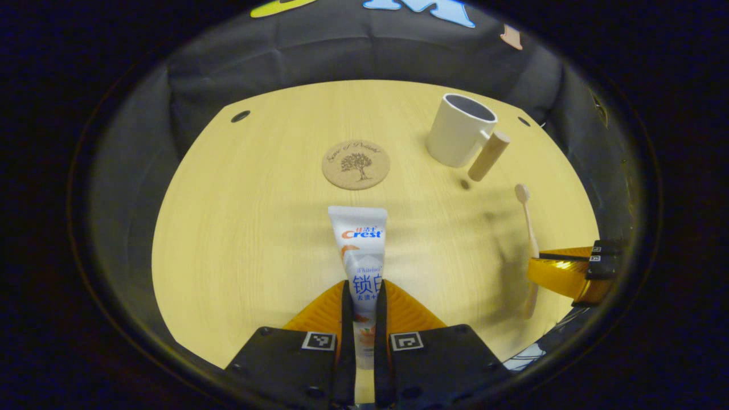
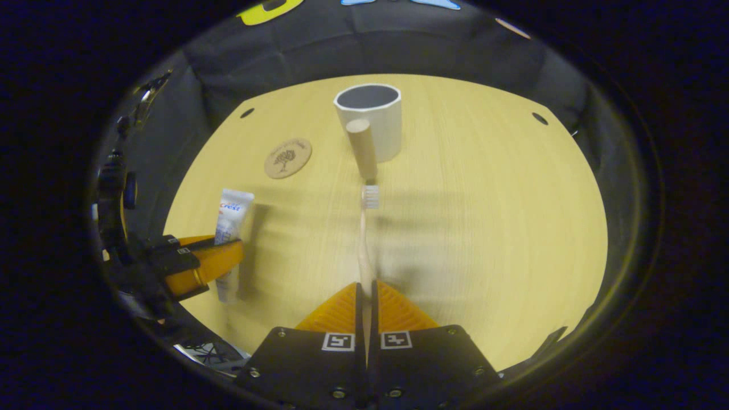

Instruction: Put the toothbrush and toothpaste on the desktop into the cup, then pick up the cup and place it on the coaster on the desktop.

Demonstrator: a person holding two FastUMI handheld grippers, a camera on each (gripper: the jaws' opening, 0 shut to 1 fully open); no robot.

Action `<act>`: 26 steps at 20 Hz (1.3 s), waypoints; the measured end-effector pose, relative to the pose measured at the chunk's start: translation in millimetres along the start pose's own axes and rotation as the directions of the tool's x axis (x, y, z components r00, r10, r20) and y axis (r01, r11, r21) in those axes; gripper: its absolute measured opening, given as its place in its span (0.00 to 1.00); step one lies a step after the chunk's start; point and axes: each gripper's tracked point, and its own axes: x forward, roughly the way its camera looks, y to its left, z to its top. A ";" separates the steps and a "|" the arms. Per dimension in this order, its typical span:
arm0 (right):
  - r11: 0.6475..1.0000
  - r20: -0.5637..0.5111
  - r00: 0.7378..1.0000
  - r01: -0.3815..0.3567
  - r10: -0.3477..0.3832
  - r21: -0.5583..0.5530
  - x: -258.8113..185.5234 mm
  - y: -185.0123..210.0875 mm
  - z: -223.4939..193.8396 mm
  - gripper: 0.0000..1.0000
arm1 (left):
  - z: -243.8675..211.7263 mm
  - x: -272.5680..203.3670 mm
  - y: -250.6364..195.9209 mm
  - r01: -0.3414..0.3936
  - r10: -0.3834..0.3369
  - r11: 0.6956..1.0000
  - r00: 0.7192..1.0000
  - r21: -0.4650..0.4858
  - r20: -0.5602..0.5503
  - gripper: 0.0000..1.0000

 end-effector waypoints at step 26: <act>0.987 0.728 0.682 0.059 0.069 -0.149 -83.3 18.5 237.8 0.02 | 198.0 -78.9 -5.7 0.105 -0.040 0.992 0.799 -0.073 0.600 0.20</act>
